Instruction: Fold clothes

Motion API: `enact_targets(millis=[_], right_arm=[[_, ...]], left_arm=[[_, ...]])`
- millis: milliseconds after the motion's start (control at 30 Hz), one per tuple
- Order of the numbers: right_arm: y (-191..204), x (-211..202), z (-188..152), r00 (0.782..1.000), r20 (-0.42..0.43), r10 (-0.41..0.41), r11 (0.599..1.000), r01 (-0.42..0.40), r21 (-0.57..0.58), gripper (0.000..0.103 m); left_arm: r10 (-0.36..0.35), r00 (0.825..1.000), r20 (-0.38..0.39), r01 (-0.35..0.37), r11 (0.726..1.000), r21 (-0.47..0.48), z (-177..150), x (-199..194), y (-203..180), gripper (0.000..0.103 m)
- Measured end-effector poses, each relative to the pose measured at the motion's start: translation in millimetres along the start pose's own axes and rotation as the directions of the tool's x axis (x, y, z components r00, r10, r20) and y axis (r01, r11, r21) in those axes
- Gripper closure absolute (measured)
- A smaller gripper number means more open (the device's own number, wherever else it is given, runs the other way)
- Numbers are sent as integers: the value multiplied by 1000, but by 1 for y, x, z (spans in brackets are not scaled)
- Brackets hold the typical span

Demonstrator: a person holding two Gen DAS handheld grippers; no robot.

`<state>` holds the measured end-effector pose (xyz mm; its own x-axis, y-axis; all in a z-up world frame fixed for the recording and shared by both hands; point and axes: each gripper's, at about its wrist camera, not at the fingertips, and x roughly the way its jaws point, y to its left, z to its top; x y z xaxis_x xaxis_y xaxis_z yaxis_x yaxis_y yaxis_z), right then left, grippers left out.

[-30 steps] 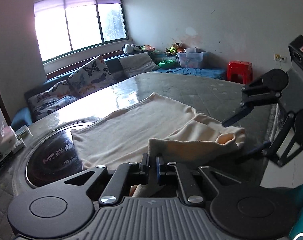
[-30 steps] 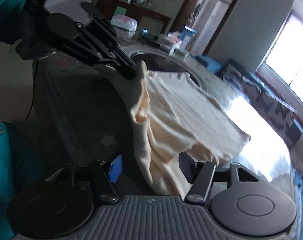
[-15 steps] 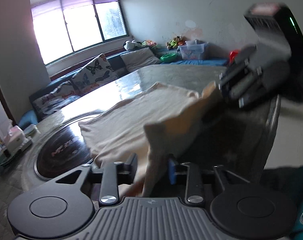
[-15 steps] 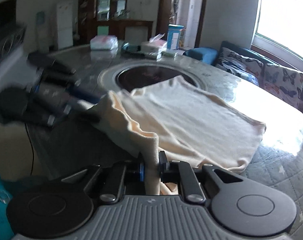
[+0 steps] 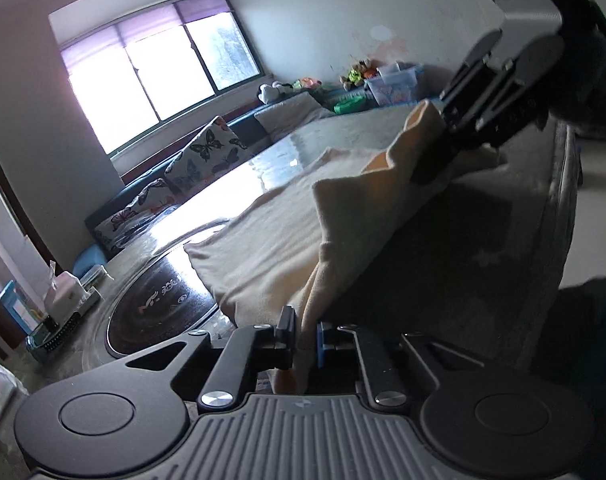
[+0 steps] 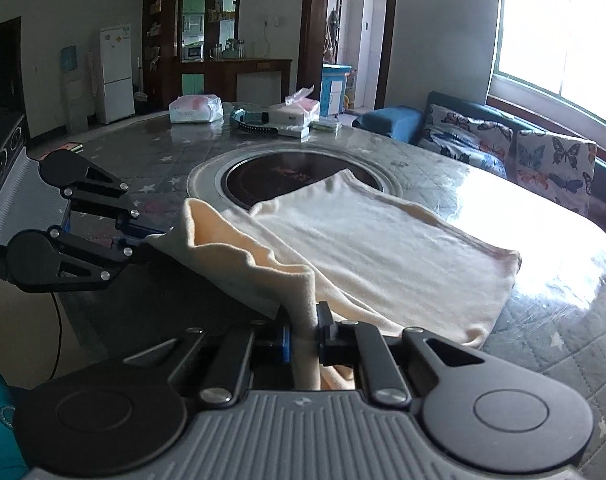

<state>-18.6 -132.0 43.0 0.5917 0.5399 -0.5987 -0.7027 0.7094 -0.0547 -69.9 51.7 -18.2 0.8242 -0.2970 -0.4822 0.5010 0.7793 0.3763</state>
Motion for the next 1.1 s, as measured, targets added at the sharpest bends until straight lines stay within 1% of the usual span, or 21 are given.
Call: enact_targets(millis=[133,300,400,500,633,833,933,1000,1100], right_arm=[[3,-19,1,999,26,21,999,-20,-29,92],[15,-56,-3,997,25,77,996,-76,-51,92],[23,-72,-5,994,10,108,993,-107,-54,92],[28,-78,-6,992,-16,127,990,-128,-51,92],[20,-71,4,990,-19,137,990,-137,-17,92],[-12,-52,37,989,-9,144,990,-144,4,93],[-36,-33,55,989,-22,146,989,-145,33,93],[-52,-17,66,988,-34,150,988,-148,51,93],[-70,12,65,992,-40,123,987,-119,108,92]], left_arm=[[-15,1000,23,16,999,-30,7,-25,-2,92],[-69,997,24,70,997,-33,9,-68,-16,92],[-106,994,9,107,992,-61,7,-82,-21,92],[-102,995,7,103,992,-79,9,-79,-16,92],[-86,996,12,87,989,-116,21,-64,2,92],[-73,997,8,74,987,-143,44,-25,38,92],[-70,997,-15,67,984,-163,54,6,58,92],[-65,997,-42,55,980,-192,54,29,69,92],[-48,995,-93,24,969,-246,52,66,81,92]])
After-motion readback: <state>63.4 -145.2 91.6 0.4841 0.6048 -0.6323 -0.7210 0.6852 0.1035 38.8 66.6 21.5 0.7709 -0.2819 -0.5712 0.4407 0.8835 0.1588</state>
